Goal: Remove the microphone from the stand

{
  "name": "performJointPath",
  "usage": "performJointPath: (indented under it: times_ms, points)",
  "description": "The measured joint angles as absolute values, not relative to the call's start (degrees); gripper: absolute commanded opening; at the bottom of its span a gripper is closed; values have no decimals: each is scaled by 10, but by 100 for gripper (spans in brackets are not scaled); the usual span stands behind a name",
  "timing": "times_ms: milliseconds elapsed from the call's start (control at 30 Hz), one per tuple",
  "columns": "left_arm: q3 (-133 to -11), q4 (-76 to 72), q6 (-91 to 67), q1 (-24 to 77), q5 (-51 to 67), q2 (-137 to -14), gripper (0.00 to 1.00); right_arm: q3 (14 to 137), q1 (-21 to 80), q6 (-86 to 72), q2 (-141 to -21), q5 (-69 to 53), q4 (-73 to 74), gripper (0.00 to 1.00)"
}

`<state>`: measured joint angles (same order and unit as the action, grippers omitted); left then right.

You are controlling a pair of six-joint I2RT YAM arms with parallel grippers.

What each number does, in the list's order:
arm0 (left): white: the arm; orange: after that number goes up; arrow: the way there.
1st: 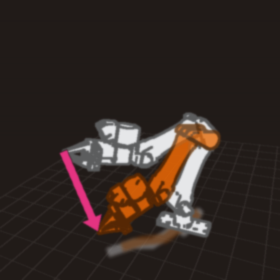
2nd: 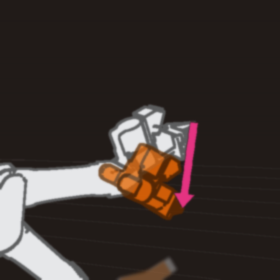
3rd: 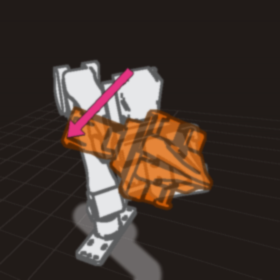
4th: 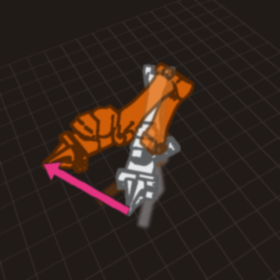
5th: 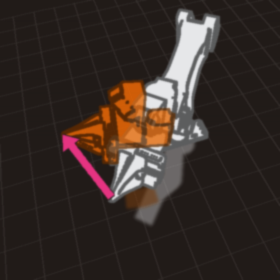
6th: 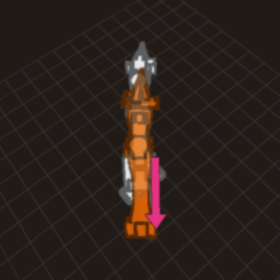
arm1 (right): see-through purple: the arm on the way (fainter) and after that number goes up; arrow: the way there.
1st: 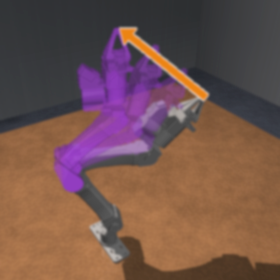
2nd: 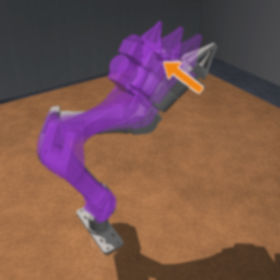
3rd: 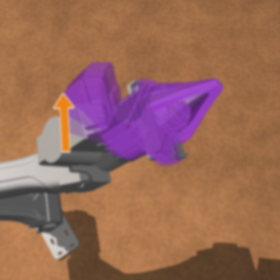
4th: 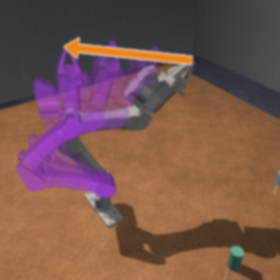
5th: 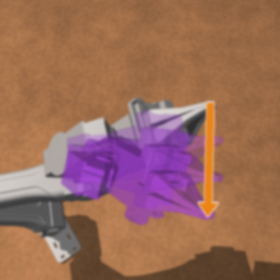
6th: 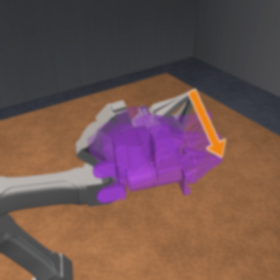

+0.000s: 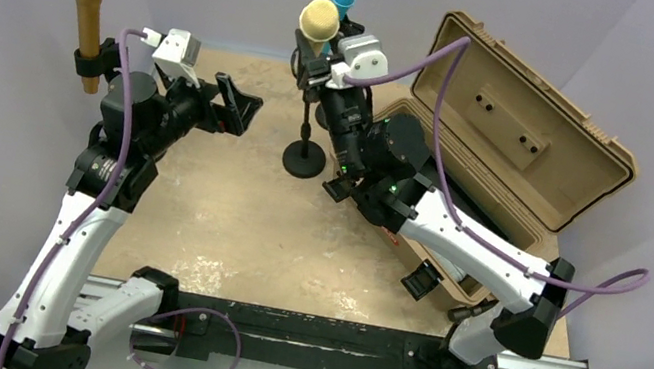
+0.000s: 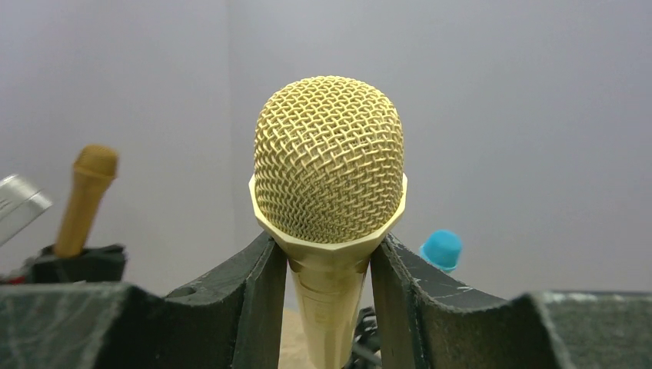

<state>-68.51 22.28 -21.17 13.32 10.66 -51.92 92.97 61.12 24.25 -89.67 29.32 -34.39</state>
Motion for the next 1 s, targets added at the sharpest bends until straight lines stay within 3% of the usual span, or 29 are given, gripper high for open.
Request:
performJointPath:
  times_ms: [600,1000]
  points:
    - [-689,285,-200,133,-50,-535,97,738,623,28,-823,79,-3,0]
    - [-689,288,-200,129,-112,-513,97,684,624,-31,-924,95,128,0]
